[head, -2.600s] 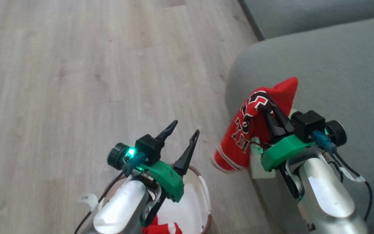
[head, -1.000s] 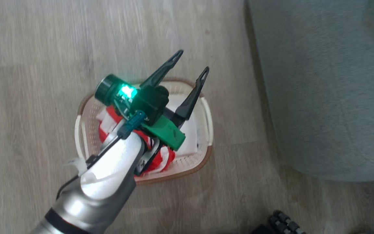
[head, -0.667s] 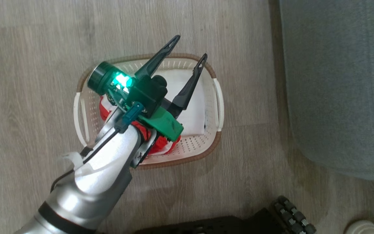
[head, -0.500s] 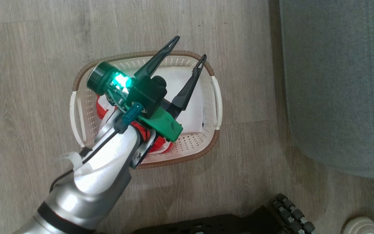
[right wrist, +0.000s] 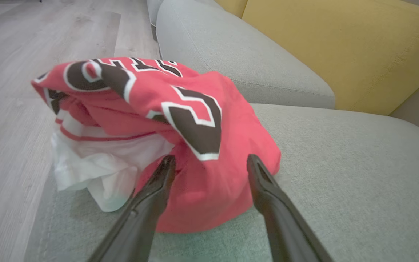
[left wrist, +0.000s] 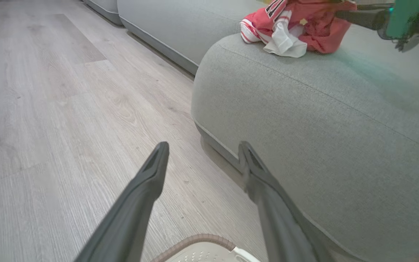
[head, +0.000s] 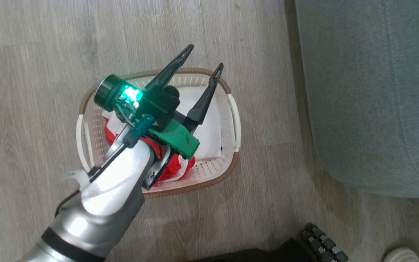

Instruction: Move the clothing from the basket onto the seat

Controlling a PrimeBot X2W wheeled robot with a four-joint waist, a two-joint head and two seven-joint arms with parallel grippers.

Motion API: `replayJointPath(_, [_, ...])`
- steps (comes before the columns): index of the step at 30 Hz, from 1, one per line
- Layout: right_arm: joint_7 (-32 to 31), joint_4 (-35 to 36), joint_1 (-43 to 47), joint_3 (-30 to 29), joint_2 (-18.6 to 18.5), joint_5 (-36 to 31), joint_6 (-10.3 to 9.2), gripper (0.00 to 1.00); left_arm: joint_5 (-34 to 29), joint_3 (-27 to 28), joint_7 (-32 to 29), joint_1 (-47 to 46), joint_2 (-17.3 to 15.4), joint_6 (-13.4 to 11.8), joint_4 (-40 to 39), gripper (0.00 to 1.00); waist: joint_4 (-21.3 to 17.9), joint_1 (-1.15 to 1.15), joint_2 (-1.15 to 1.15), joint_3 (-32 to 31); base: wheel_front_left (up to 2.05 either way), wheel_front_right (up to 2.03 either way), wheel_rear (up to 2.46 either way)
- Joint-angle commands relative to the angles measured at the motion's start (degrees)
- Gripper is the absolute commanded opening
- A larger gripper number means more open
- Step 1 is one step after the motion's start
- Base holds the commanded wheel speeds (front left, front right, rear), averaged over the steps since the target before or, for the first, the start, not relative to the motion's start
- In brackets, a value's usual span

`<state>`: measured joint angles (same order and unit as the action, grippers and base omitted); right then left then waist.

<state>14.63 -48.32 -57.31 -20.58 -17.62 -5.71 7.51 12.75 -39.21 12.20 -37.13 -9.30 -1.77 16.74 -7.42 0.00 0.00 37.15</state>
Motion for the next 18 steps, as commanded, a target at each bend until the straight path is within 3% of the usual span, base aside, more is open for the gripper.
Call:
replayJointPath(1, [0.37, 2.25, 1.72, 1.33, -0.48, 1.2, -0.02, 1.0, 0.58, 1.78, 0.69, 0.79, -0.5, -0.37, -1.31, 1.0, -0.08, 0.0, 0.0, -1.64, 0.0, 0.0, 0.0])
replayJointPath(18, [0.37, 7.71, 15.0, 16.19, 0.47, 11.54, -0.02, 1.0, 6.99, 9.1, 2.77, 12.06, 1.57, -2.2, 0.23, 1.0, 3.75, 0.0, 0.0, -22.02, 0.0, 0.0, 0.0])
